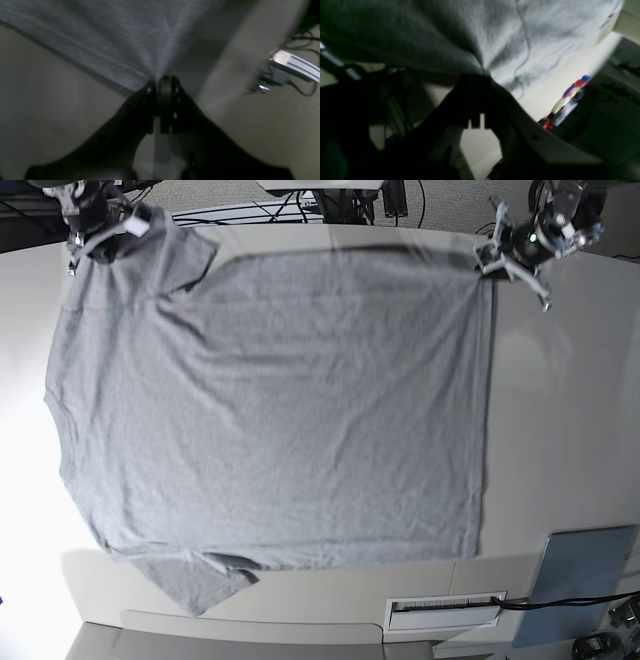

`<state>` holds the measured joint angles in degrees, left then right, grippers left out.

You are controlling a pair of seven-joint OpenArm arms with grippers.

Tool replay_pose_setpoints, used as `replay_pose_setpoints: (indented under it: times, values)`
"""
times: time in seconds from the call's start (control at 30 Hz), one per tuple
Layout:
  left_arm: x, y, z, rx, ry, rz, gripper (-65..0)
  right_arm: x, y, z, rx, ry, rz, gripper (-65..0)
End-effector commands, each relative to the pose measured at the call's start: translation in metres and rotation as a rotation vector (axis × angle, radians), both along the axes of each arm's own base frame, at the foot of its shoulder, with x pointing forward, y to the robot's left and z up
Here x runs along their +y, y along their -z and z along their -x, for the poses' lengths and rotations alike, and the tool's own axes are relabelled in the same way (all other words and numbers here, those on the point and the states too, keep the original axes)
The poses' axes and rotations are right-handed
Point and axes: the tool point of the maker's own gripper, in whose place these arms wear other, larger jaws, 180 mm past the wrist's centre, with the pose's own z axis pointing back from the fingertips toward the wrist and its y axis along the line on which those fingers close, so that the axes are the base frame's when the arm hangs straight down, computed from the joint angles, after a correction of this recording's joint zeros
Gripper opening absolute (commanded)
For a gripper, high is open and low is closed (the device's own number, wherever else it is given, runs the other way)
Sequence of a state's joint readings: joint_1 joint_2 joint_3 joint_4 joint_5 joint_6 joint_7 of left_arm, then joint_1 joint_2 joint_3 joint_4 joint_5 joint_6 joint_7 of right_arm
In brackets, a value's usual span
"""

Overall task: Fold the T-shirt properly
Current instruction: 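Drag the held shoulders toward the hem, folding the collar section over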

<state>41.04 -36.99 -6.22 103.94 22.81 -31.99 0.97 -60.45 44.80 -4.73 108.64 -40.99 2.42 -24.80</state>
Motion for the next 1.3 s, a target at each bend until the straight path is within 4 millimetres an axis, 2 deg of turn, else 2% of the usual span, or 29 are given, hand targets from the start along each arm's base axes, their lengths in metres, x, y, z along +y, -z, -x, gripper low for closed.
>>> replay_pose_setpoints:
  times: [0.0,0.13,0.33,0.5,0.7,0.87,1.07,1.17,1.27]
  values:
    - [0.0,-0.008,0.003,-0.008,0.01,0.007,-65.0,-0.001,-0.005,0.002,-0.01,-0.017,0.013,-65.0]
    - [0.001,-0.014,0.024,0.017,0.008,0.01,-65.0,-0.001,-0.007,0.023,0.0,-0.031,0.025,-65.0]
    - [0.008,-0.02,0.038,-0.013,-0.035,-0.003,-65.0,-0.004,-0.011,0.046,0.016,-0.026,0.038,-65.0]
    - [0.007,-0.019,0.045,0.002,-0.037,-0.003,-65.0,-0.006,-0.018,0.047,-0.017,-0.05,0.082,-65.0]
    - [0.017,-0.033,0.015,-0.118,-0.139,0.016,-65.0,-0.012,-0.043,0.021,-0.196,-0.074,0.143,-65.0]
    - [0.018,-0.045,-0.005,-0.138,-0.198,0.099,-65.0,-0.028,-0.059,-0.007,-0.289,-0.04,0.174,-65.0]
    - [0.023,-0.047,-0.022,-0.168,-0.216,0.075,-65.0,-0.04,-0.05,-0.038,-0.276,0.098,0.113,-65.0]
    - [0.032,-0.047,-0.033,-0.162,-0.288,0.063,-65.0,-0.042,-0.056,-0.058,-0.329,0.147,0.077,-65.0]
    - [0.032,-0.054,-0.049,-0.191,-0.322,0.096,-65.0,-0.042,-0.062,-0.078,-0.375,0.174,0.045,-65.0]
